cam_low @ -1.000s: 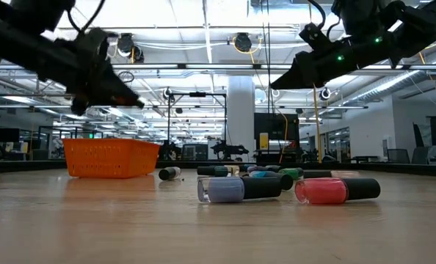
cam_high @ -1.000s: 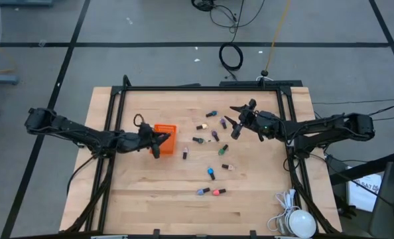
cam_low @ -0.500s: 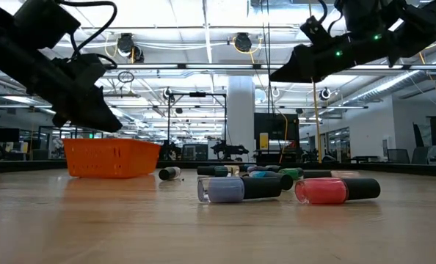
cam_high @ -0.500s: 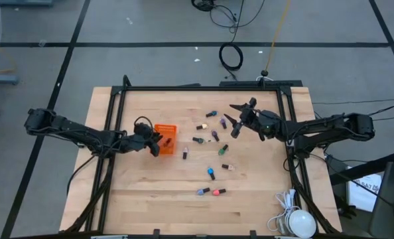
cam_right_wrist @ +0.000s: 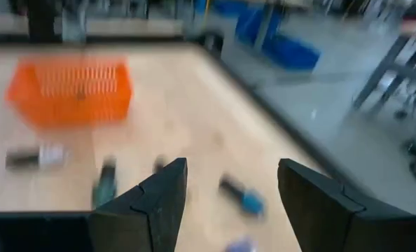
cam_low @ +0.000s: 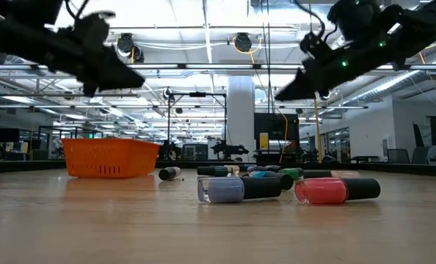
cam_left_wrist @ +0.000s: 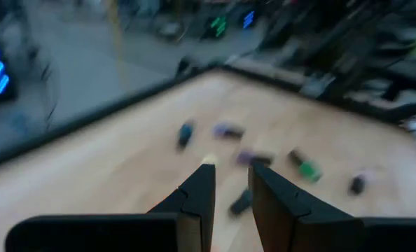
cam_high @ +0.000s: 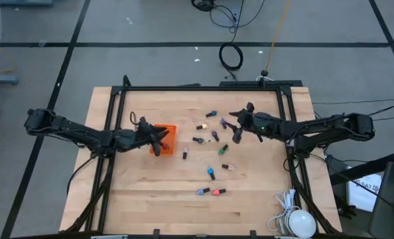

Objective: Pick & Place Nail Polish
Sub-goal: Put the right brown nail polish into the orange basket

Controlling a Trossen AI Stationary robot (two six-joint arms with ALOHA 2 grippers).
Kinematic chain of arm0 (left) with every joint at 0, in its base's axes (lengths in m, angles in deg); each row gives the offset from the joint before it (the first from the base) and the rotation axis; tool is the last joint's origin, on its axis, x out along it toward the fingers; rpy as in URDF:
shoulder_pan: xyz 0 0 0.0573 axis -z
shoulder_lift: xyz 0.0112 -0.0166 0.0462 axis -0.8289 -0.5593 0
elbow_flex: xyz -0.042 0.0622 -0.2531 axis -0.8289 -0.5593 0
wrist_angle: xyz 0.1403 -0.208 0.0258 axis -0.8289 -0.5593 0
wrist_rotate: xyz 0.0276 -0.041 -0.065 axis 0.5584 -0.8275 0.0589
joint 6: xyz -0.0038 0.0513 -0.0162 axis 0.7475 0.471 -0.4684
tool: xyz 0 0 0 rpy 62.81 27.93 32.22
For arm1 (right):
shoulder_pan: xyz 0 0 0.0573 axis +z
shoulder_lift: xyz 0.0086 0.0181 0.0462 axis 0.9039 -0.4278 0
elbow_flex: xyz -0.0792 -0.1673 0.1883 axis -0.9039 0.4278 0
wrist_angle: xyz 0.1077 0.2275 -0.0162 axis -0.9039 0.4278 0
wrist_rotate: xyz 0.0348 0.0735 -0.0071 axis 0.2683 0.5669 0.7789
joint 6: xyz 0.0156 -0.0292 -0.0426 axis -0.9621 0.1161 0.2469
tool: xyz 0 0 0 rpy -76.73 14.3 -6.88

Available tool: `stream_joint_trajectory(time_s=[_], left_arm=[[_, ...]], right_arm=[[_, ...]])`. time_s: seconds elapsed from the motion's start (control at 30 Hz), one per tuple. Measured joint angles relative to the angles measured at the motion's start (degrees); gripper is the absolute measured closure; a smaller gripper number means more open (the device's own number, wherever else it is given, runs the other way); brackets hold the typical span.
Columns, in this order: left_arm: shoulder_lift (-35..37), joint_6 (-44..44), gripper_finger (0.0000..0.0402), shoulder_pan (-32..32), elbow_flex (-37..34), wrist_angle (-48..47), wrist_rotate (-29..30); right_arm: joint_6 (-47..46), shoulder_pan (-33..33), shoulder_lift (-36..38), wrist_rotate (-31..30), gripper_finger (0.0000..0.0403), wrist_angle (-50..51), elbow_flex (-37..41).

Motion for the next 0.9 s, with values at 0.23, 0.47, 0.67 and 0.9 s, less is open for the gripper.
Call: stream_joint_trajectory(time_s=[0.23,0.47,0.67,0.9], left_arm=[[0.44,15.31,0.0320,0.02,0.00,10.89,-3.41],[0.44,26.59,0.0320,-1.95,0.00,18.83,-2.82],[0.44,27.60,0.0320,-4.62,0.00,26.83,-2.73],[0.42,25.21,0.0320,-7.61,0.00,27.40,-2.87]], right_arm=[[-6.67,7.66,0.00,10.90,0.0193,14.04,0.02],[-9.38,20.21,0.00,7.03,0.0193,16.68,0.02],[-16.63,26.65,-2.31,-1.51,0.0181,17.09,0.02],[-21.22,31.43,-13.80,-5.63,0.0141,8.52,0.04]])
